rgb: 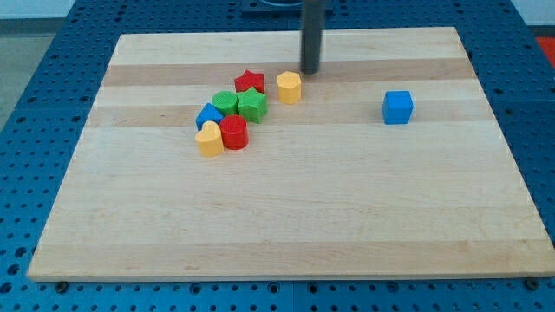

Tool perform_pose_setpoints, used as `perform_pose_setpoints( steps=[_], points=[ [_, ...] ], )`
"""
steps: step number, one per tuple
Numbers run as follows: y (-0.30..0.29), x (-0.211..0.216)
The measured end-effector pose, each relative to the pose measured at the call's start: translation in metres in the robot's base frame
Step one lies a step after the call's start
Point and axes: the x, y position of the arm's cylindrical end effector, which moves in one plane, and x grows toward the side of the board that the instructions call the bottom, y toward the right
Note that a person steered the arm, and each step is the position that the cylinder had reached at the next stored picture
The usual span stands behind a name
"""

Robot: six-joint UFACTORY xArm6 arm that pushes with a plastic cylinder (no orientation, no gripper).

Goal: Push the yellow hexagon left to the blue cube

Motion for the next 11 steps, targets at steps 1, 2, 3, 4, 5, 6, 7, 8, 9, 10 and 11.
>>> perform_pose_setpoints(
  steps=[1,2,3,4,5,6,7,8,9,10,11],
  points=[
    [-0.034,0.008],
    [-0.04,0.032],
    [-0.04,0.049],
    [-0.033,0.056],
    [-0.001,0.056],
    [0.022,0.055],
    [0.021,0.047],
    [0.023,0.042],
    [0.04,0.042],
    [0.046,0.056],
    [0.055,0.075]
  ],
)
